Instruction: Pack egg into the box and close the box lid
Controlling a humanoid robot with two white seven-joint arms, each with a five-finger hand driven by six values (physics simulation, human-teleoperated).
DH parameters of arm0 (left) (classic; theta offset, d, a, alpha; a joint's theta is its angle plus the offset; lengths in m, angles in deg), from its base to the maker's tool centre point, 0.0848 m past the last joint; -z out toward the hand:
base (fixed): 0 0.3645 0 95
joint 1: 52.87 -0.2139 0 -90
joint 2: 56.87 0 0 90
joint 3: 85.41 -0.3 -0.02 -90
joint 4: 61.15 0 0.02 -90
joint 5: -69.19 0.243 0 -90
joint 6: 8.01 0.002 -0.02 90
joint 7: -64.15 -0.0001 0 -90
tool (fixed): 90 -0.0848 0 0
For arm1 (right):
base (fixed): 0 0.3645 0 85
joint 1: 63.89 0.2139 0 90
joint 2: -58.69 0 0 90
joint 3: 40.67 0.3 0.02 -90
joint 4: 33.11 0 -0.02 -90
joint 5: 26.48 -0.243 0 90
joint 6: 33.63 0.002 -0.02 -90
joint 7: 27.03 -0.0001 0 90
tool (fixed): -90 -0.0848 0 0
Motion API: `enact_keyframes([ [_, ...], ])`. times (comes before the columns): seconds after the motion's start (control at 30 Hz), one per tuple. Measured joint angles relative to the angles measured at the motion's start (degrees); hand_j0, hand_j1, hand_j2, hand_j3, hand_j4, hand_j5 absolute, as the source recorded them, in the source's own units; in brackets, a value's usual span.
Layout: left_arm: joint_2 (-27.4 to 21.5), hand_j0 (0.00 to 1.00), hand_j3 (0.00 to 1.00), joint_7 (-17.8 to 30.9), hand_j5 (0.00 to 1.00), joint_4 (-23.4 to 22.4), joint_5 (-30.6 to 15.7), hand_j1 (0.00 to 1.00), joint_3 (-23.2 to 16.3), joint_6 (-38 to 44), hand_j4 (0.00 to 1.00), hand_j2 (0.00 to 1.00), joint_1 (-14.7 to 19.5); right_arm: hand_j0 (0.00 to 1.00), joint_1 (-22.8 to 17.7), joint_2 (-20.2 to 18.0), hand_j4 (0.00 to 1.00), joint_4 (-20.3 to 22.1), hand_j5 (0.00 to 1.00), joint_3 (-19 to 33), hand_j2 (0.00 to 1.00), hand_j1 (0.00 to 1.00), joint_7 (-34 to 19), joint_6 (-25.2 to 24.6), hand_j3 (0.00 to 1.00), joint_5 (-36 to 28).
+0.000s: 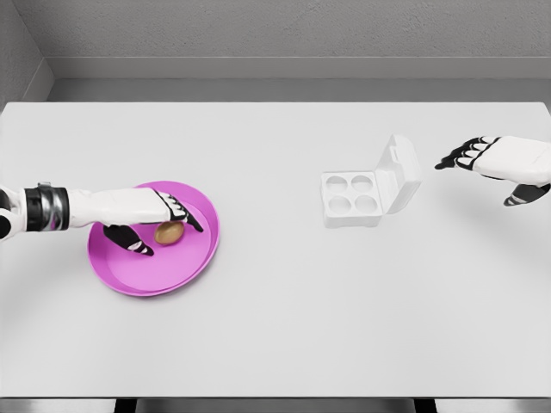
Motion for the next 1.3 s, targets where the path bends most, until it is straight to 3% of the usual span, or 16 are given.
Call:
enact_keyframes([
  [0.4, 0.01, 0.74, 0.74, 0.12, 0.74, 0.01, 0.02, 0.74, -0.14, 0.00, 0.74, 0.74, 0.18, 1.00, 0.18, -0.33, 1.00, -0.10, 1.00, -0.15, 1.00, 1.00, 0.00, 0.00, 1.00, 0.26],
  [0.67, 0.23, 0.73, 0.73, 0.22, 0.73, -0.06, 0.12, 0.73, -0.37, 0.00, 0.73, 0.73, 0.09, 1.00, 0.26, 0.04, 1.00, -1.33, 1.00, -1.31, 1.00, 1.00, 0.00, -0.01, 1.00, 0.45],
  [0.93, 0.26, 0.55, 0.55, 0.30, 0.55, -0.05, 0.14, 0.55, -0.42, 0.01, 0.55, 0.55, 0.09, 1.00, 0.35, 0.18, 1.00, -2.39, 1.00, -2.08, 1.00, 1.00, 0.00, -0.01, 1.00, 0.52],
  [1.3, 0.19, 0.42, 0.42, 0.33, 0.42, 0.94, 0.27, 0.42, -0.63, -0.02, 0.42, 0.42, 0.26, 1.00, 1.32, 0.52, 1.00, -2.47, 1.00, -2.75, 1.00, 1.00, 0.00, -0.01, 1.00, 1.22],
])
